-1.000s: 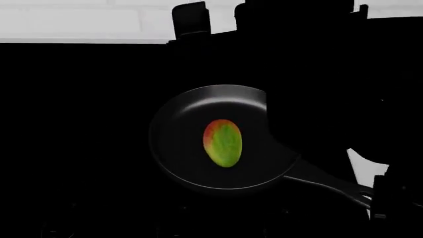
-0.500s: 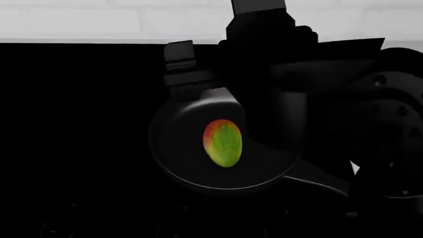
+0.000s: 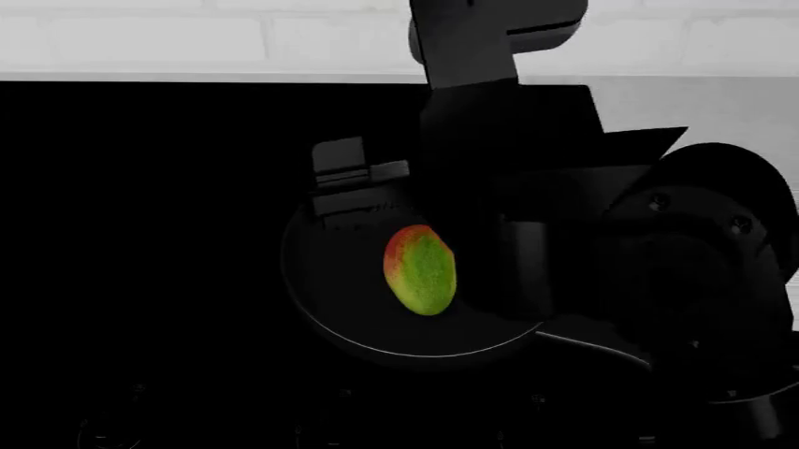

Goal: Pick the mango from the pan and place it in the bowl.

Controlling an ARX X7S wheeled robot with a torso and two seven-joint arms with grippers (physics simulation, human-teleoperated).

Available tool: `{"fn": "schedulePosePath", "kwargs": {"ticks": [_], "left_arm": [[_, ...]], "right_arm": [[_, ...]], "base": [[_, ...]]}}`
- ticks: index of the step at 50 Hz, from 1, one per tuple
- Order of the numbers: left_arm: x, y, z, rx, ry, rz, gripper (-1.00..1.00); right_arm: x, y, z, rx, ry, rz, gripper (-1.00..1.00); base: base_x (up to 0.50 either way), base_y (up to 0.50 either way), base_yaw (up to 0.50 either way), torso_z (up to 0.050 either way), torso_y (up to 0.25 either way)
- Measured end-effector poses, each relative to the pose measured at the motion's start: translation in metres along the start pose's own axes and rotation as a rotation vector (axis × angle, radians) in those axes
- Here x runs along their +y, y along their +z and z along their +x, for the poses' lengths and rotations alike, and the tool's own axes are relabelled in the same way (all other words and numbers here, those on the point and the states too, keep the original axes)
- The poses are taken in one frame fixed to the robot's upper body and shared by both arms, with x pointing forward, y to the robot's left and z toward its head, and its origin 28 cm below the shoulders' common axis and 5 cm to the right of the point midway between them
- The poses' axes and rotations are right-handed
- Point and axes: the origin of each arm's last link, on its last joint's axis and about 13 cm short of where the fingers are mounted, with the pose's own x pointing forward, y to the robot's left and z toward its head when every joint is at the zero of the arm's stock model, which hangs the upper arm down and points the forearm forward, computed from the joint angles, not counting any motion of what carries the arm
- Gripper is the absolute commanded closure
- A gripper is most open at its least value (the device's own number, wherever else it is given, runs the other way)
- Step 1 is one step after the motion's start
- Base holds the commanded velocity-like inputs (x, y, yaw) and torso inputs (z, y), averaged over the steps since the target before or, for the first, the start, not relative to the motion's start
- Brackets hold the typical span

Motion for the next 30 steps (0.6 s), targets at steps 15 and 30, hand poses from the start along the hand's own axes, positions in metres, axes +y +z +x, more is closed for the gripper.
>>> {"fn": "schedulePosePath", "kwargs": {"ticks": [15,30], "left_arm": [[-0.002,-0.005,0.000,0.008,-0.005,-0.001,-1.00],[-0.005,-0.009,0.000,0.017,-0.009,-0.006,-1.00]], "right_arm": [[0.000,-0.013,0.006,0.027,0.000,-0.008,-1.00],[0.000,-0.022,0.008,0.046,0.004,-0.020,-1.00]], "base": [[0.00,0.00,0.00,0.000,0.000],[0.00,0.00,0.00,0.000,0.000]]}}
